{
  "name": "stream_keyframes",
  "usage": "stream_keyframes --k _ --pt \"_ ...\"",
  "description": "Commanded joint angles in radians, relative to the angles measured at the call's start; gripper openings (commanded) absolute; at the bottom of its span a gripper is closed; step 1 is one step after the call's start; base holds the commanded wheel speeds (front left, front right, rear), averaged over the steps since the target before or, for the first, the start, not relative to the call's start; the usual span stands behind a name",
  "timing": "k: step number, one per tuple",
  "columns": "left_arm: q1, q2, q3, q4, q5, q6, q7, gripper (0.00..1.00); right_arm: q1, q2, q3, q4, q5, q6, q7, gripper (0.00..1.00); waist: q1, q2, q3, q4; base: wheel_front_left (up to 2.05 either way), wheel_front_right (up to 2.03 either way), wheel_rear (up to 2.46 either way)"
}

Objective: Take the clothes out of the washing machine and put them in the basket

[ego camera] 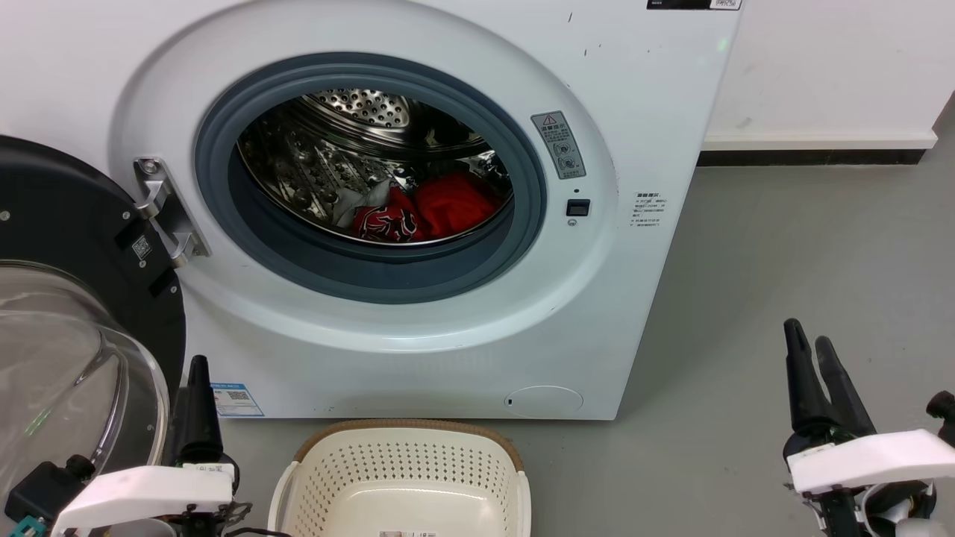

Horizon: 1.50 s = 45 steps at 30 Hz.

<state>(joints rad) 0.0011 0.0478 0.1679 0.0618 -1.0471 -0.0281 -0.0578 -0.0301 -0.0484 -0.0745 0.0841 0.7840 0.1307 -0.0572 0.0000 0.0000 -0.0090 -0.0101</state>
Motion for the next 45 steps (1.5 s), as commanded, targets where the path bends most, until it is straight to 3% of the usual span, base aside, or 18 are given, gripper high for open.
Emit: stream_keyframes --k 1,4,9,15,21,34,45 --pt "0.003 0.002 -0.007 -0.037 0.039 0.012 -0.012 1.0 -0.002 -0.003 0.01 -0.033 -0.064 0.0 -0.013 1.0 0.0 0.0 0.0 0.0 0.0 0.0 0.0" --pt "0.011 0.002 -0.018 -0.055 0.075 0.014 -0.022 1.0 -0.001 -0.003 0.024 -0.055 -0.129 0.0 -0.023 1.0 0.0 0.0 0.0 0.0 0.0 0.0 0.0" --pt "0.026 0.002 -0.034 -0.065 0.127 -0.024 -0.039 1.0 0.003 -0.003 0.042 -0.088 -0.225 0.0 -0.039 1.0 0.0 0.0 -0.001 -0.001 0.0 0.0 0.0" --pt "0.035 0.002 -0.057 -0.09 0.263 -0.045 -0.057 1.0 0.016 -0.003 0.062 -0.096 -0.326 0.0 -0.057 1.0 0.0 0.0 -0.003 -0.003 0.0 0.0 0.0" --pt "0.044 0.002 -0.115 -0.113 0.43 -0.02 -0.074 1.0 0.024 -0.003 0.08 -0.104 -0.403 0.0 -0.075 1.0 0.0 0.0 -0.003 -0.005 0.0 0.0 0.0" --pt "0.063 0.016 -0.19 -0.131 0.643 0.03 -0.107 1.0 0.046 -0.003 0.083 -0.101 -0.553 0.0 -0.107 1.0 0.0 0.0 -0.005 -0.007 0.0 0.0 0.0" --pt "0.081 0.058 -0.279 -0.122 0.745 0.087 -0.133 1.0 0.064 -0.003 0.074 -0.095 -0.672 0.0 -0.133 1.0 0.0 0.0 -0.008 -0.01 0.0 0.0 0.0"
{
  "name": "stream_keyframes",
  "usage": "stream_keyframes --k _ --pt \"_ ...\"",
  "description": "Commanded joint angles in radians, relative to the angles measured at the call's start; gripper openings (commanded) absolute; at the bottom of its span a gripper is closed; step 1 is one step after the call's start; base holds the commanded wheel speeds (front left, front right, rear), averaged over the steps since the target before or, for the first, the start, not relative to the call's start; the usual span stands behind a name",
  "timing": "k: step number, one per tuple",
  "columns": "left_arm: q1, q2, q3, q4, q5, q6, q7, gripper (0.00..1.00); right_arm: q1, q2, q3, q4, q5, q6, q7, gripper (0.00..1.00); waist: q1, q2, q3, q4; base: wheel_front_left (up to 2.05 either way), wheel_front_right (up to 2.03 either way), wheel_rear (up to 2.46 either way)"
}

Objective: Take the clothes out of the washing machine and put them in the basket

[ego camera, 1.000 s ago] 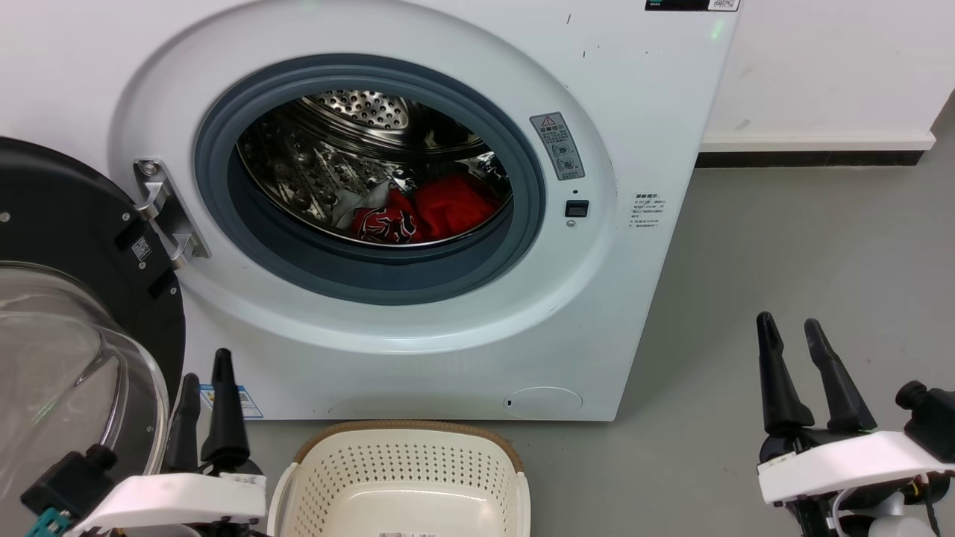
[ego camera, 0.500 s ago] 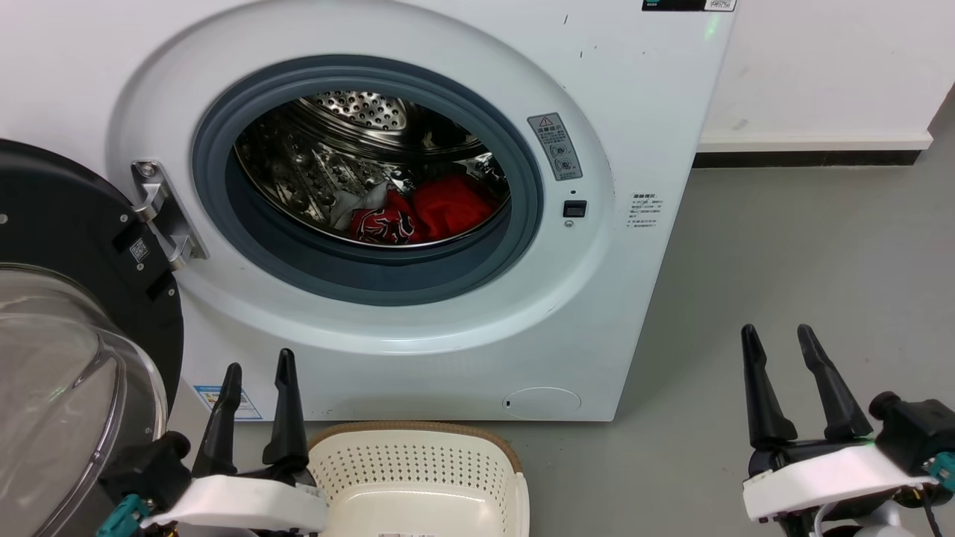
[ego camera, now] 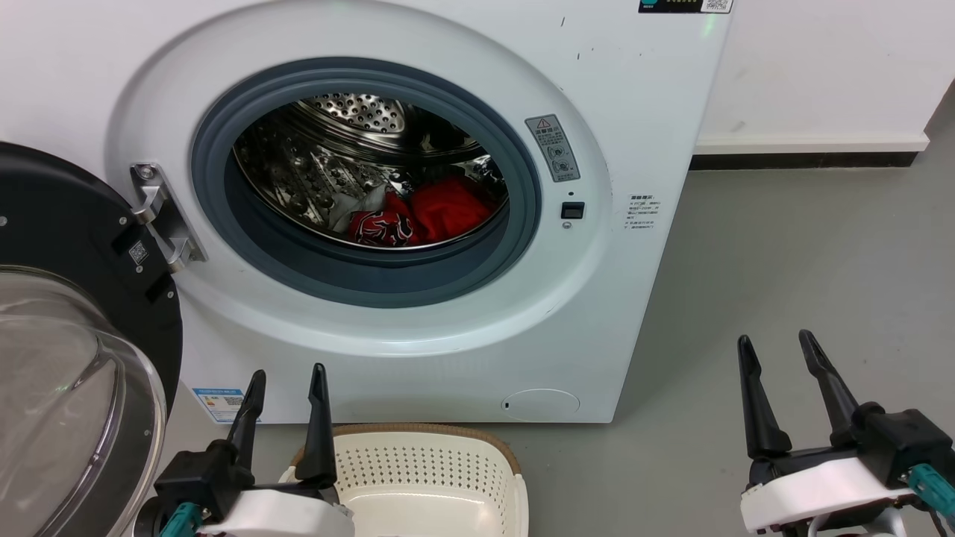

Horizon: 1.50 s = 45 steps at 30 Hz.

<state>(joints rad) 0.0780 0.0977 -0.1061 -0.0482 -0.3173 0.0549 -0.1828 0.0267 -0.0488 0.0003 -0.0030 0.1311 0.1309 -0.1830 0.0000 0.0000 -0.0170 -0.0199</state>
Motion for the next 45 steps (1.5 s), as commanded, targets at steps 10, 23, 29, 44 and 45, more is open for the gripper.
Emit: stream_keyframes --k 10,23,29,44,45 --pt "0.018 0.021 -0.03 0.002 0.105 0.047 -0.029 1.0 0.015 -0.003 0.006 -0.009 -0.122 0.0 -0.03 1.0 0.0 0.0 -0.002 -0.005 0.0 0.0 0.0" --pt "0.043 0.015 -0.044 0.02 0.166 0.044 -0.055 1.0 0.034 -0.002 0.007 0.022 -0.202 0.0 -0.055 1.0 0.0 0.0 -0.01 -0.008 0.0 0.0 0.0" --pt "0.054 0.003 -0.031 0.023 0.212 0.022 -0.067 1.0 0.037 -0.002 0.011 0.051 -0.22 0.0 -0.066 1.0 0.0 0.0 -0.013 -0.009 0.0 0.0 0.0" --pt "0.067 -0.016 -0.011 0.01 0.301 -0.002 -0.083 1.0 0.035 -0.001 0.014 0.095 -0.137 0.0 -0.082 1.0 0.0 0.0 -0.023 -0.014 0.0 0.0 0.0" --pt "0.067 -0.017 -0.009 0.01 0.301 -0.003 -0.083 1.0 0.034 -0.001 0.017 0.098 -0.136 0.0 -0.082 1.0 0.0 0.0 -0.023 -0.014 0.0 0.0 0.0"
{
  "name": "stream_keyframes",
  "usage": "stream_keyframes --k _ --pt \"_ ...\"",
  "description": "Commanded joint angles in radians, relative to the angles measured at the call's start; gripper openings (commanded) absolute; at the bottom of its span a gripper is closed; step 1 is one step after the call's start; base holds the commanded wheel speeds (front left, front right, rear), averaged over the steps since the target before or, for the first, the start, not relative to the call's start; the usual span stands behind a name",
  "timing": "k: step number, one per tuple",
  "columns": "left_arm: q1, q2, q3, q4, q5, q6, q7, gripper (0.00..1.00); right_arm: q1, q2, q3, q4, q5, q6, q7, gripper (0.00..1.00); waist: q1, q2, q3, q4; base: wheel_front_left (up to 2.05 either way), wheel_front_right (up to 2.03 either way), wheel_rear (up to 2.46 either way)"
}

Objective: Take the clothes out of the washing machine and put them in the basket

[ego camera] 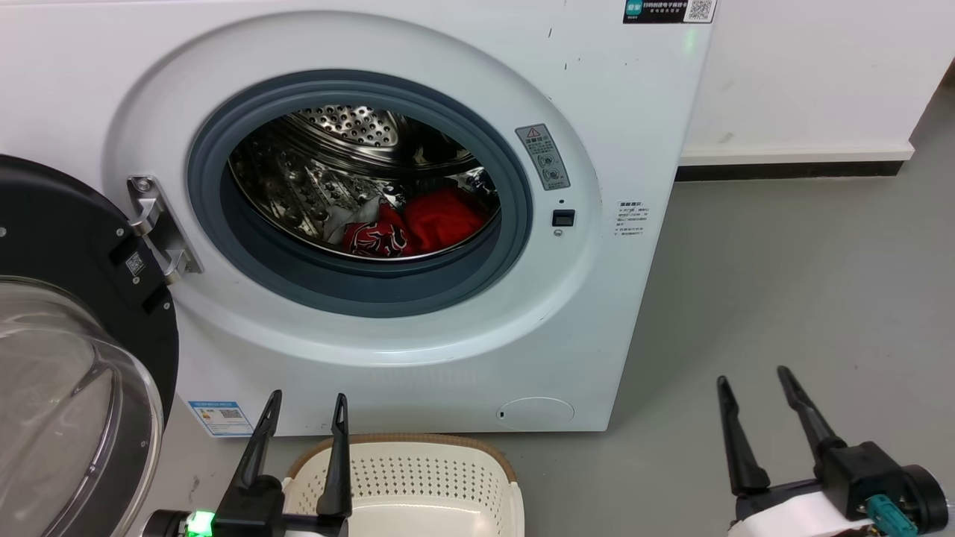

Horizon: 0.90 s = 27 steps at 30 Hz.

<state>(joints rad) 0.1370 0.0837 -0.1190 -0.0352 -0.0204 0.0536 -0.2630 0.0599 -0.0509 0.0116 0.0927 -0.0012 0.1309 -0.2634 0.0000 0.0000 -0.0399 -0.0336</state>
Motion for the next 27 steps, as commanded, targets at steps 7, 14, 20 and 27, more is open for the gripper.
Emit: stream_keyframes --k 7,14,20,27 --pt "0.015 -0.009 0.012 -0.001 0.01 -0.008 -0.003 1.0 0.0 0.001 0.017 0.006 -0.017 0.0 -0.002 1.0 0.0 0.0 -0.004 0.0 0.0 0.0 0.0" --pt "0.015 -0.012 0.016 -0.003 0.01 -0.011 -0.003 1.0 0.002 0.001 0.018 0.002 -0.022 0.0 -0.002 1.0 0.0 0.0 -0.003 -0.001 0.0 0.0 0.0" --pt "-0.005 -0.006 0.022 0.02 0.007 -0.027 -0.003 1.0 -0.013 0.001 0.008 -0.001 -0.03 0.0 -0.002 1.0 0.0 0.0 0.035 -0.013 0.0 0.0 0.0" --pt "-0.177 0.058 0.036 0.147 0.006 -0.095 -0.003 1.0 -0.077 0.001 -0.007 -0.03 -0.031 0.0 -0.002 1.0 0.0 0.0 0.205 -0.067 0.0 0.0 0.0"
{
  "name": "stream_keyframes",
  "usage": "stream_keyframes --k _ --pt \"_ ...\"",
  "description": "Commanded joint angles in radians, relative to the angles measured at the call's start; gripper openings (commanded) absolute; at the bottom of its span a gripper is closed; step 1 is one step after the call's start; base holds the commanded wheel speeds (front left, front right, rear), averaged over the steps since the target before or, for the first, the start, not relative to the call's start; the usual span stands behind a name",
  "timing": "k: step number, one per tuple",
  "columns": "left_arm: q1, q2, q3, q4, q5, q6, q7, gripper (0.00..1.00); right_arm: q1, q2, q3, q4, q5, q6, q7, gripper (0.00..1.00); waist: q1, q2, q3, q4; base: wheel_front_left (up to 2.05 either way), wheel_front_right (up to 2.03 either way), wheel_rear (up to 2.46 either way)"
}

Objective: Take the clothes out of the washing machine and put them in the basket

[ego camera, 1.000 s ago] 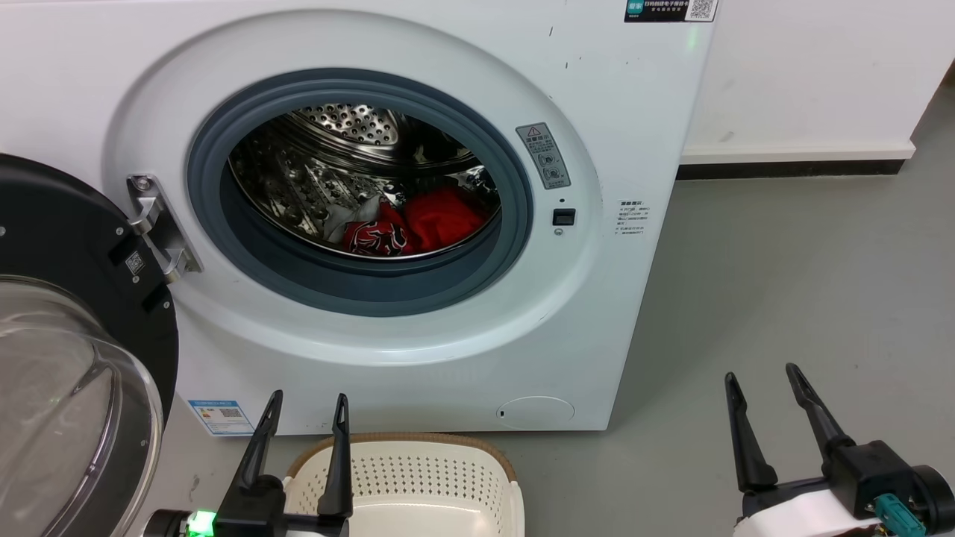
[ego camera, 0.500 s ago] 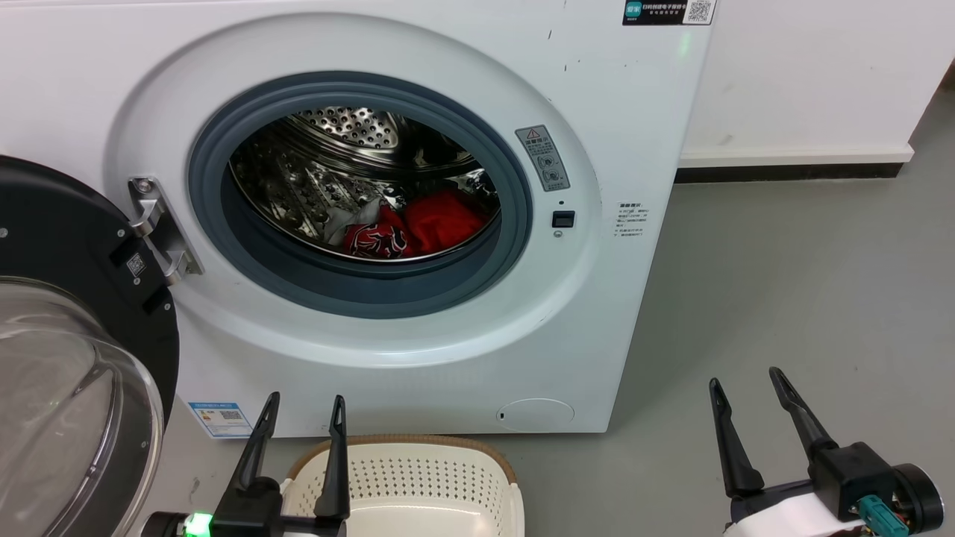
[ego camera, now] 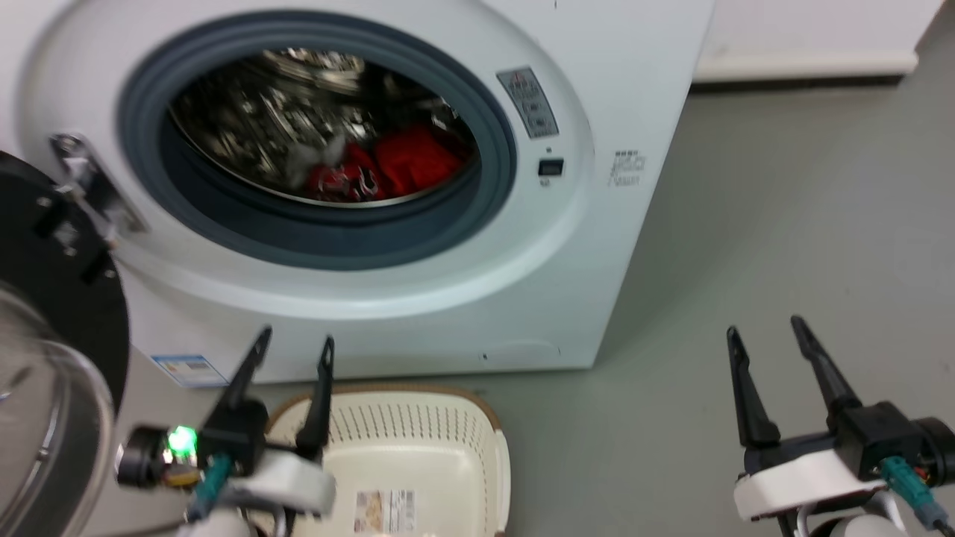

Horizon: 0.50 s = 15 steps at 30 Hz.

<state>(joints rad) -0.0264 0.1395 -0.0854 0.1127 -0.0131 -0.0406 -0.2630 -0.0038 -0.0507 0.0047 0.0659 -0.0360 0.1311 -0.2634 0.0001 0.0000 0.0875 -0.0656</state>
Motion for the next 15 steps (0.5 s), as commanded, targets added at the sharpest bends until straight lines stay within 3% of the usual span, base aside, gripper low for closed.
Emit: stream_keyframes --k 1,8,15 --pt "-0.051 0.014 0.006 0.027 -0.005 -0.012 -0.003 1.0 -0.023 0.001 -0.005 -0.004 0.007 -0.001 -0.002 1.0 -0.0001 0.0 0.105 -0.045 0.0 0.0 0.0" --pt "-0.409 0.122 0.0 0.284 -0.005 -0.066 0.013 1.0 -0.083 0.001 -0.024 -0.017 0.045 -0.001 -0.002 1.0 -0.0001 0.0 0.284 -0.106 0.0 0.0 0.0" --pt "-0.808 0.195 -0.035 0.54 -0.018 -0.085 0.214 1.0 -0.14 0.002 -0.022 -0.041 0.054 -0.001 -0.002 1.0 -0.0001 0.0 0.423 -0.148 0.0 0.0 0.0"
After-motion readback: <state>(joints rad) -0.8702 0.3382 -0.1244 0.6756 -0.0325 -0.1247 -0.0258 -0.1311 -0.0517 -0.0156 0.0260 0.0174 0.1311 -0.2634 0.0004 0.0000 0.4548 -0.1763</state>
